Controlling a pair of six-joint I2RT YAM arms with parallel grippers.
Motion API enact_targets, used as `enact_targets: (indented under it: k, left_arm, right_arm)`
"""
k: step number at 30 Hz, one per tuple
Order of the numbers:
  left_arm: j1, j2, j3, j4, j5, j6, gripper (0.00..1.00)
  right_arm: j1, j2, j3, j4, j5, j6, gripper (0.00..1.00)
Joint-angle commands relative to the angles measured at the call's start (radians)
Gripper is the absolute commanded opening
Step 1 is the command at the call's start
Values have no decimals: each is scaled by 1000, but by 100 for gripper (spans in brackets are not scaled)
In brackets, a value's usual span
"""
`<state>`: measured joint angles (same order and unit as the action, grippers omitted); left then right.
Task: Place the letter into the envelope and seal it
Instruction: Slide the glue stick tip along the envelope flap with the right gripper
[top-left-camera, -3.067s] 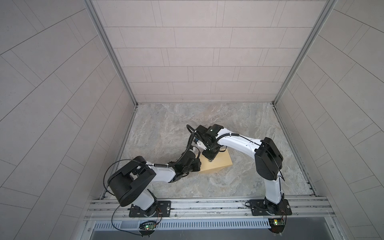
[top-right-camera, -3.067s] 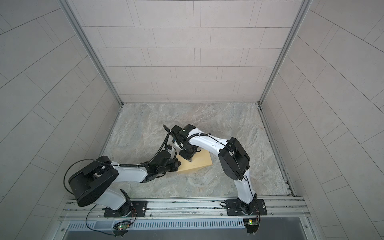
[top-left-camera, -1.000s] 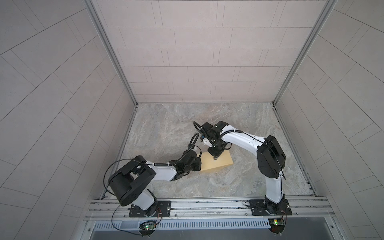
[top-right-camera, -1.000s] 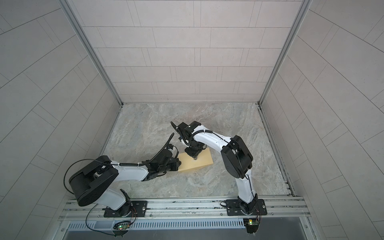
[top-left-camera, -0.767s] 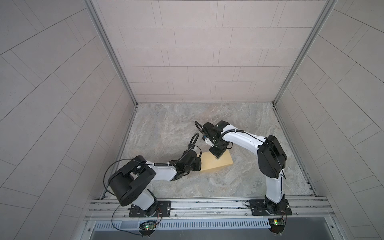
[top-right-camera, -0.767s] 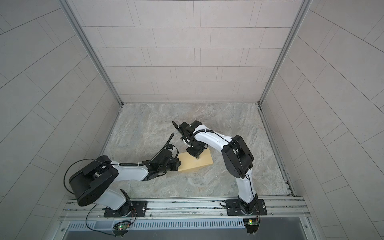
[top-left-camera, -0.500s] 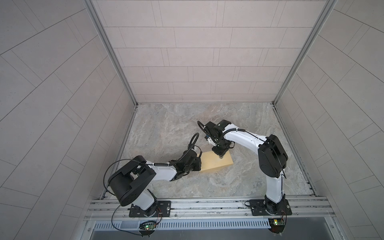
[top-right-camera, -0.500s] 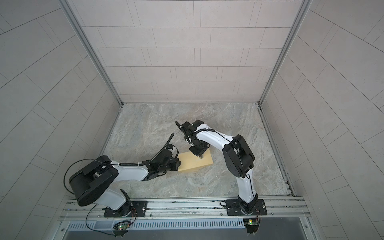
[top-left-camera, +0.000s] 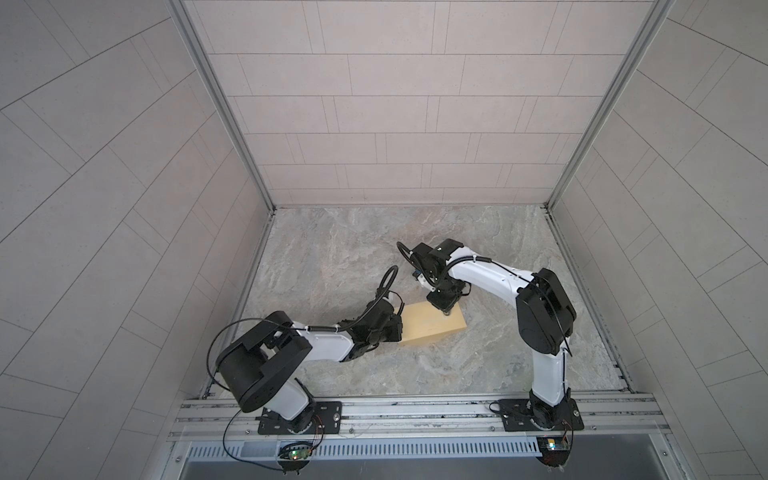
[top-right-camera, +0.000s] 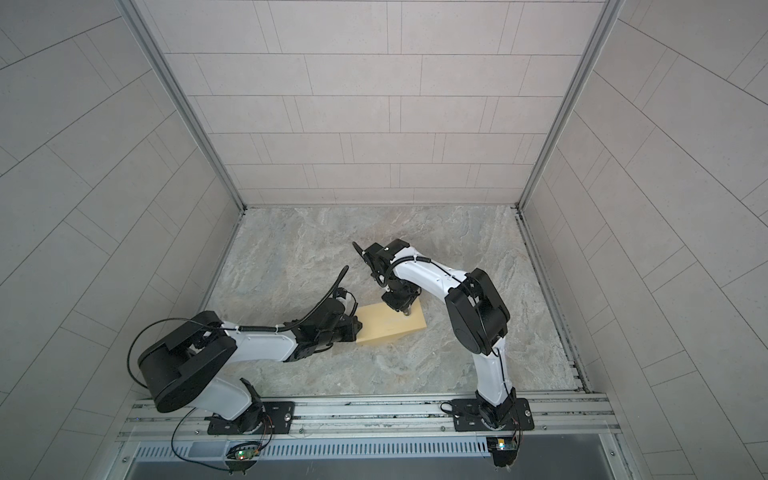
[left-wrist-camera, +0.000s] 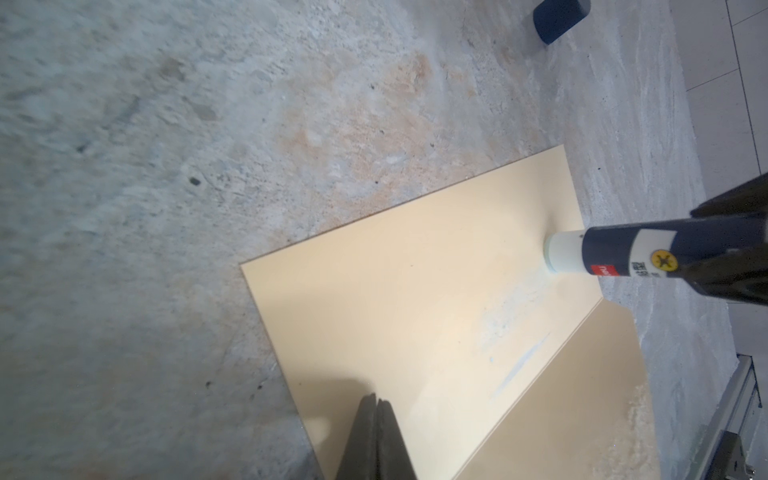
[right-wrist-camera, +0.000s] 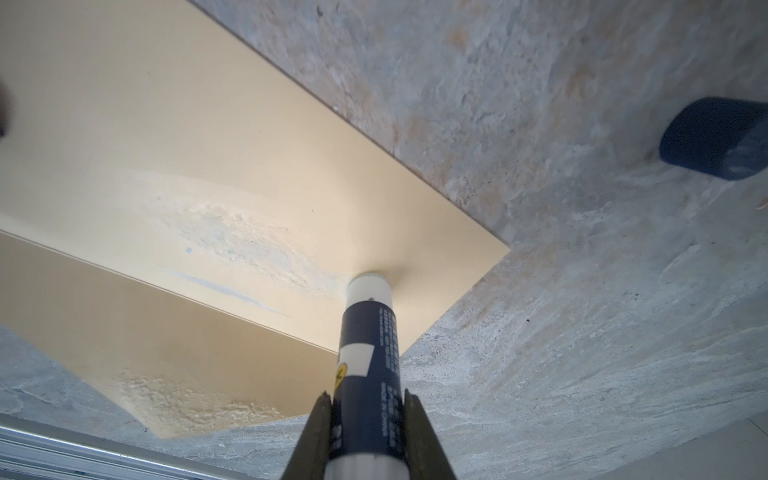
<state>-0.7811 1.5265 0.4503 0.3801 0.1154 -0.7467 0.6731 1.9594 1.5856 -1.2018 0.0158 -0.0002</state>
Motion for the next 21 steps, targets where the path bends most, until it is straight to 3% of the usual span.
enact_targets:
  k: [1, 12, 21]
  left_arm:
    - [5, 15, -1, -91, -40, 17, 0]
    - [3, 26, 10, -90, -33, 17, 0]
    - [3, 32, 16, -90, -26, 17, 0]
  right_arm:
    - [-6, -60, 8, -12, -8, -5, 0]
    - [-4, -258, 11, 38, -76, 6, 0]
    - [40, -248, 25, 34, -83, 21, 0]
